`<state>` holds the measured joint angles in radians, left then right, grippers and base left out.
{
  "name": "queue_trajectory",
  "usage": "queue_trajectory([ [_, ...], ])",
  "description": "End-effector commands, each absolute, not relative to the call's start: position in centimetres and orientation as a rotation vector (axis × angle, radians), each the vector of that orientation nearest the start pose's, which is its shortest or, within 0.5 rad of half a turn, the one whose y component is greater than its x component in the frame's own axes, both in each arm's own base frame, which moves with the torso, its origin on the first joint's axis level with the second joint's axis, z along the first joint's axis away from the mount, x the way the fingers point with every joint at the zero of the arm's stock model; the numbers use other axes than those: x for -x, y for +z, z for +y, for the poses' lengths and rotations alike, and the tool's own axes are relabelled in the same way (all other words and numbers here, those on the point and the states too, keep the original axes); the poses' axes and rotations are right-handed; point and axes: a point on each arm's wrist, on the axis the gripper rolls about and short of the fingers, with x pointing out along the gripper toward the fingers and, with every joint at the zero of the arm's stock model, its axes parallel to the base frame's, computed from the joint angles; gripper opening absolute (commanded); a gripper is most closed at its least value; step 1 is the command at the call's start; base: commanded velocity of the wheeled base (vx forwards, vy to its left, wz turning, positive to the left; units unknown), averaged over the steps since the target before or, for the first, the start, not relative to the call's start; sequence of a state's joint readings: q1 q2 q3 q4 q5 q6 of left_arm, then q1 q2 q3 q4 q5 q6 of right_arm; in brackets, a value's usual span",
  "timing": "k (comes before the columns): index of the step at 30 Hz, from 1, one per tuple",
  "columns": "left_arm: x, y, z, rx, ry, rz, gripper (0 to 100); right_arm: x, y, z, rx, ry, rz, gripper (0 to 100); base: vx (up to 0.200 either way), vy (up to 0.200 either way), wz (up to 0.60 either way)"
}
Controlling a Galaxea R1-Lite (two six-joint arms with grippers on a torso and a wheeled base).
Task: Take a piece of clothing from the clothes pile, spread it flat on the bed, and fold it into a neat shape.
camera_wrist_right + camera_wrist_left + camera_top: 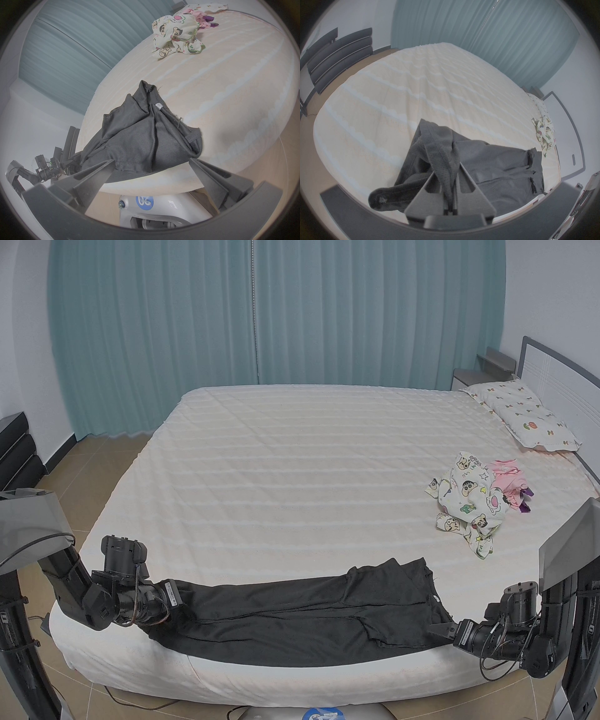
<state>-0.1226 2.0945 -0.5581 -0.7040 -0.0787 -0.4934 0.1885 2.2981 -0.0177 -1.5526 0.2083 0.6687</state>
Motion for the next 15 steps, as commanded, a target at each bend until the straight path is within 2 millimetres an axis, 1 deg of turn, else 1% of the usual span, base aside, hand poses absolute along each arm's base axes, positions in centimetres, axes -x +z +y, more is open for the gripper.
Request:
queue_trajectory([
  [1, -29.9, 3.0, -5.3, 0.433, -0.025, 0.841, 0, -21.2, -2.5, 4.5, -0.638, 0.119, 0.83, 100, 0.0, -0.2, 0.0],
  [4, -29.8, 3.5, -5.8, 0.431, -0.036, 0.844, 0, -21.2, -2.5, 4.5, -0.638, 0.119, 0.832, 100, 0.0, -0.2, 0.0],
  [7, -30.1, 4.8, -6.5, 0.45, -0.045, 0.844, 0, -21.2, -2.5, 4.5, -0.638, 0.119, 0.83, 100, 0.0, -0.2, 0.0],
  [11, -30.0, 5.4, -7.0, 0.442, -0.05, 0.872, 0, -21.2, -2.5, 4.5, -0.638, 0.119, 0.83, 100, 0.0, -0.2, 0.0],
  [15, -29.6, 6.2, -8.3, 0.431, -0.084, 0.893, 0, -21.2, -2.5, 4.5, -0.638, 0.119, 0.83, 100, 0.0, -0.2, 0.0],
])
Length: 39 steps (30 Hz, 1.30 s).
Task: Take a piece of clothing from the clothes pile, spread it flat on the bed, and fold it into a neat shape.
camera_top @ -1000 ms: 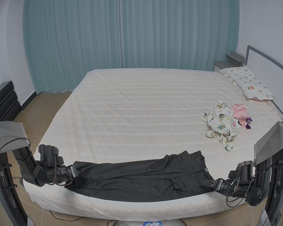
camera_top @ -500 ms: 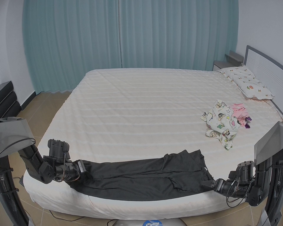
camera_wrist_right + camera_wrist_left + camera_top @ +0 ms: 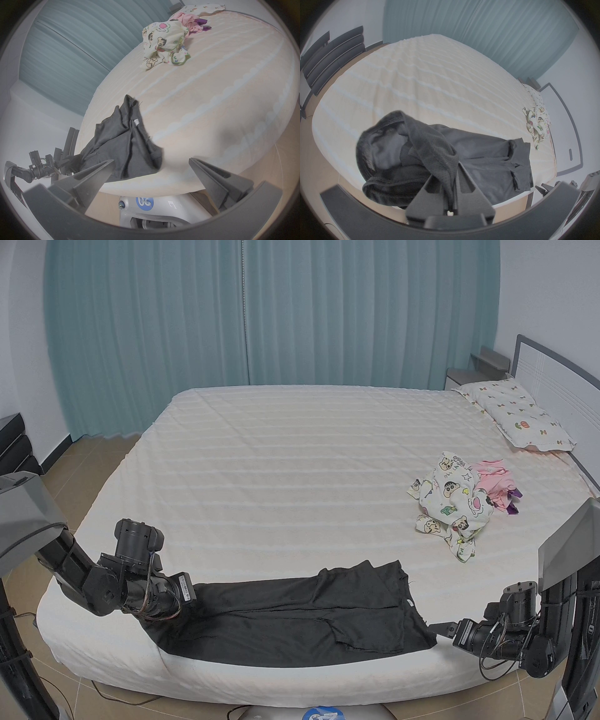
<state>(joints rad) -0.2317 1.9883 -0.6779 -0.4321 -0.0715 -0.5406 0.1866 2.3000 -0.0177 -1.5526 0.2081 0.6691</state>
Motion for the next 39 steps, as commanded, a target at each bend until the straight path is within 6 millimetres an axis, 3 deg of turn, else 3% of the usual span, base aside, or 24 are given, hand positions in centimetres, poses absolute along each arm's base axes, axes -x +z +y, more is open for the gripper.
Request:
queue_trajectory([
  [1, -29.6, 6.4, -8.7, 0.433, -0.09, 0.897, 0, -21.3, -2.5, 4.5, -0.638, 0.12, 0.829, 100, 0.0, -0.2, 0.0],
  [17, -30.7, 8.2, -14.6, 0.485, -0.155, 0.974, 0, -21.2, -2.5, 4.6, -0.637, 0.123, 0.83, 100, 0.0, -0.2, 0.0],
  [24, -32.6, 6.3, -16.0, 0.494, -0.137, 1.006, 0, -21.2, -2.5, 4.6, -0.637, 0.122, 0.831, 100, 0.0, -0.2, 0.0],
  [30, -34.2, 5.0, -17.7, 0.548, -0.123, 1.016, 0, -21.2, -2.6, 4.6, -0.636, 0.123, 0.832, 100, 0.0, 0.0, 0.0],
  [36, -34.2, 4.2, -19.4, 0.553, -0.143, 1.033, 0, -21.3, -2.8, 4.6, -0.635, 0.12, 0.839, 100, 0.0, 0.0, 0.0],
  [37, -34.3, 4.1, -19.4, 0.552, -0.141, 1.034, 100, -21.3, -2.8, 4.6, -0.636, 0.119, 0.839, 100, 0.0, 0.0, 0.0],
  [39, -34.3, 3.8, -19.9, 0.55, -0.149, 1.038, 100, -21.3, -2.9, 4.6, -0.635, 0.119, 0.842, 100, 0.0, 0.0, 0.0],
])
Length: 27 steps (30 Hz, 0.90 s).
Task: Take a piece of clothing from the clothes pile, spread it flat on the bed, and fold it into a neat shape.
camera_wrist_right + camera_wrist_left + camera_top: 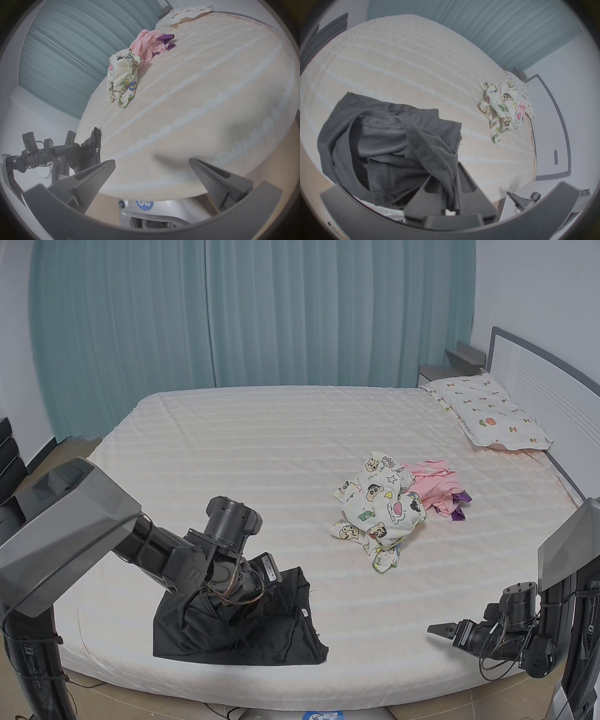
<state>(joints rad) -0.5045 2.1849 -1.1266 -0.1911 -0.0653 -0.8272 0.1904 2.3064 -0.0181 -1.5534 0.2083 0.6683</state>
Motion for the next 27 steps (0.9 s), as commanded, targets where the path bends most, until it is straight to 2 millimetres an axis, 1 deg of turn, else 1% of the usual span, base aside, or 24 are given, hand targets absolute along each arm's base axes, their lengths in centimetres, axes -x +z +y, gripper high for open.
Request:
queue_trajectory([
  [1, -34.3, 3.8, -20.1, 0.551, -0.151, 1.039, 100, -21.3, -2.9, 4.6, -0.635, 0.119, 0.842, 100, 0.0, 0.0, 0.0],
  [3, -34.4, 3.9, -20.2, 0.555, -0.157, 1.031, 100, -21.3, -2.9, 4.6, -0.636, 0.118, 0.841, 100, 0.0, 0.0, 0.0],
  [7, -34.6, 5.0, -20.3, 0.638, -0.156, 0.977, 100, -21.3, -2.9, 4.6, -0.636, 0.118, 0.841, 100, 0.0, 0.0, 0.0],
  [9, -34.6, 5.3, -20.3, 0.648, -0.158, 0.968, 100, -21.2, -2.9, 4.6, -0.636, 0.117, 0.843, 100, 0.0, 0.0, 0.0],
  [10, -34.3, 7.2, -19.6, 0.694, -0.169, 0.934, 100, -21.3, -2.8, 4.6, -0.636, 0.118, 0.84, 100, 0.0, 0.0, 0.0],
  [12, -34.2, 7.5, -19.4, 0.7, -0.17, 0.931, 100, -21.2, -2.8, 4.6, -0.635, 0.12, 0.84, 100, 0.0, 0.0, 0.0],
  [13, -33.9, 9.1, -18.0, 0.741, -0.162, 0.901, 100, -21.2, -2.8, 4.6, -0.635, 0.12, 0.84, 100, 0.0, 0.0, 0.0],
  [15, -33.6, 9.7, -17.3, 0.754, -0.159, 0.894, 100, -21.2, -2.8, 4.6, -0.635, 0.12, 0.84, 100, 0.0, 0.0, 0.0],
  [16, -33.5, 10.0, -16.0, 0.769, -0.141, 0.885, 100, -21.2, -2.8, 4.6, -0.635, 0.119, 0.843, 100, 0.0, 0.0, 0.0],
  [19, -33.5, 10.4, -14.1, 0.792, -0.101, 0.87, 100, -21.1, -2.8, 4.6, -0.635, 0.119, 0.843, 100, 0.0, 0.0, 0.0],
  [20, -33.6, 10.3, -12.9, 0.808, -0.076, 0.869, 100, -21.1, -2.8, 4.6, -0.634, 0.12, 0.844, 100, 0.0, 0.0, 0.0],
  [21, -33.6, 10.3, -12.7, 0.811, -0.073, 0.868, 100, -21.1, -2.8, 4.6, -0.634, 0.121, 0.844, 100, 0.0, 0.0, 0.0],
  [22, -33.7, 10.1, -11.3, 0.832, -0.05, 0.875, 100, -21.1, -2.8, 4.7, -0.632, 0.124, 0.847, 100, 0.0, 0.0, 0.0],
  [23, -33.6, 10.0, -11.0, 0.838, -0.048, 0.88, 100, -21.1, -2.8, 4.7, -0.632, 0.124, 0.847, 100, 0.0, 0.0, 0.0],
  [24, -33.5, 9.9, -9.9, 0.859, -0.043, 0.893, 100, -21.1, -2.8, 4.7, -0.632, 0.124, 0.849, 100, 0.0, 0.0, 0.0],
  [27, -32.7, 10.0, -7.7, 0.911, -0.057, 0.915, 100, -21.1, -2.7, 4.7, -0.632, 0.127, 0.843, 100, 0.0, 0.0, 0.0],
])
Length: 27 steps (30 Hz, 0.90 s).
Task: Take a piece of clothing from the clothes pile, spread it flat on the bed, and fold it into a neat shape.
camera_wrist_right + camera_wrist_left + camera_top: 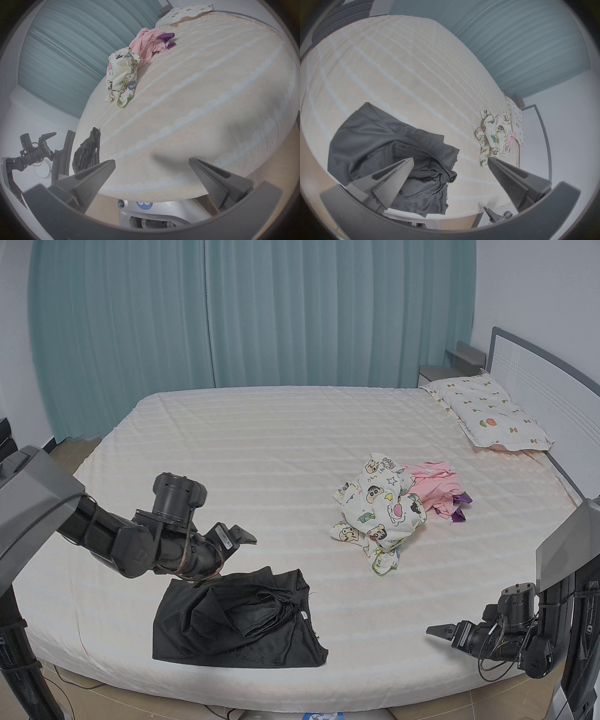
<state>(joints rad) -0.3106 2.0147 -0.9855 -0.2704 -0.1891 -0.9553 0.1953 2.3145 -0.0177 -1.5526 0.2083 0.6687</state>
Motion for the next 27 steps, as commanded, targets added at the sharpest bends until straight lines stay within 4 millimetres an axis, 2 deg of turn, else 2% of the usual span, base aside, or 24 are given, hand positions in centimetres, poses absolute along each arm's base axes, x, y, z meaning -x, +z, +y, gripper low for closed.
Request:
queue_trajectory([
  [1, -32.3, 10.0, -6.9, 0.93, -0.063, 0.917, 100, -21.1, -2.7, 4.7, -0.632, 0.127, 0.842, 100, 0.0, 0.2, 0.0],
  [6, -30.4, 9.0, -4.9, 1.022, -0.053, 0.895, 100, -21.6, -2.1, 5.3, -0.621, 0.159, 0.803, 100, 0.0, 0.2, 0.0],
  [14, -30.4, 6.8, -2.8, 1.088, -0.032, 0.857, 100, -23.4, -1.7, 7.2, -0.603, 0.217, 0.72, 100, 0.0, 0.2, 0.0],
  [17, -30.4, 6.3, -2.7, 1.089, -0.021, 0.87, 100, -23.9, -1.5, 7.7, -0.598, 0.242, 0.698, 100, 0.0, 0.2, 0.0],
  [21, -30.5, 5.8, -2.7, 1.091, -0.011, 0.883, 100, -26.1, -0.7, 8.7, -0.601, 0.291, 0.6, 100, 0.0, 0.2, 0.0],
  [27, -30.4, 5.6, -2.6, 1.098, -0.008, 0.896, 100, -26.7, -1.0, 10.7, -0.587, 0.353, 0.595, 100, 0.0, 0.2, 0.0],
])
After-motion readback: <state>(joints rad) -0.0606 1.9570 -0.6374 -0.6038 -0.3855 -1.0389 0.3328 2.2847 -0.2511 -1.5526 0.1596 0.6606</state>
